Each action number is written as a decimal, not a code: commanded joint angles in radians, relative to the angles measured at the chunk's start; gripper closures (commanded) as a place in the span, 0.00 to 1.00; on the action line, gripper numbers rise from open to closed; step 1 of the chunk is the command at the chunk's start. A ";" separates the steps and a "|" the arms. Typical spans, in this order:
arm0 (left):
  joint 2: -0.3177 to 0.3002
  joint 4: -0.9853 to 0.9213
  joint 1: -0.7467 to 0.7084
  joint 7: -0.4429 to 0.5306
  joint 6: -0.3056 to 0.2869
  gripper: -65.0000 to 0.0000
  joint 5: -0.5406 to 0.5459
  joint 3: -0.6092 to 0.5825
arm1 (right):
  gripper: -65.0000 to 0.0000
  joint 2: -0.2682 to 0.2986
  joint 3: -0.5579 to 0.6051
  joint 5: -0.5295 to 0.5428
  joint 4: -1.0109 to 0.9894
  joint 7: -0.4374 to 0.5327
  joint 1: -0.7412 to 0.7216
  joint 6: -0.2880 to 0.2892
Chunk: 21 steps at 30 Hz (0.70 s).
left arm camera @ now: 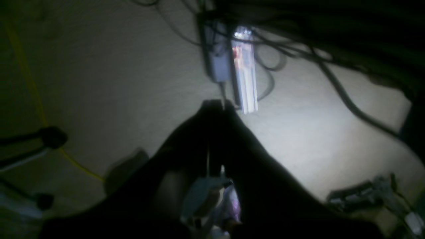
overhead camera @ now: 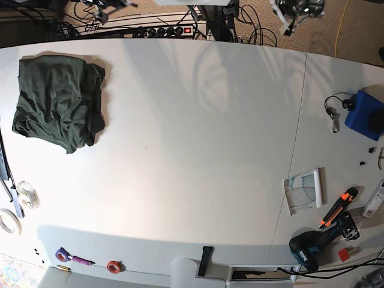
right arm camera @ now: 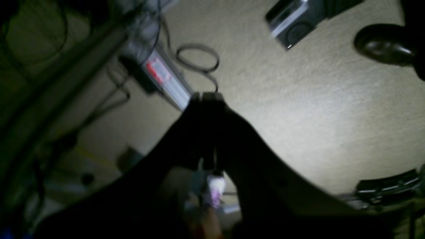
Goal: Layout the t-shirt on the table in an organized manner, then fold the t-shirt properly
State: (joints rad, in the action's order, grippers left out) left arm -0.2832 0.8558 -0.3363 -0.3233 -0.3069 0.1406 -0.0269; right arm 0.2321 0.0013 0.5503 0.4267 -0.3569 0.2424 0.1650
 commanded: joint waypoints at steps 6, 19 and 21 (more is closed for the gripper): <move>0.032 -0.029 0.026 0.166 0.142 1.00 -0.074 0.002 | 1.00 -0.072 -0.002 -0.047 -0.006 0.025 -0.056 -0.023; 0.037 -0.029 0.022 0.211 0.153 0.99 -0.122 0.002 | 1.00 -0.127 -0.002 -0.050 0.000 0.061 -0.079 -0.023; 0.037 -0.029 0.018 0.211 0.154 0.99 -0.122 0.002 | 1.00 -0.127 -0.002 -0.050 0.000 0.061 -0.079 -0.023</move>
State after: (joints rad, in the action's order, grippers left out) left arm -0.2409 0.8196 -0.3099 -0.1181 -0.1528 0.0189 -0.0261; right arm 0.0994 0.0013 0.4980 0.4198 -0.3012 0.1631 0.1387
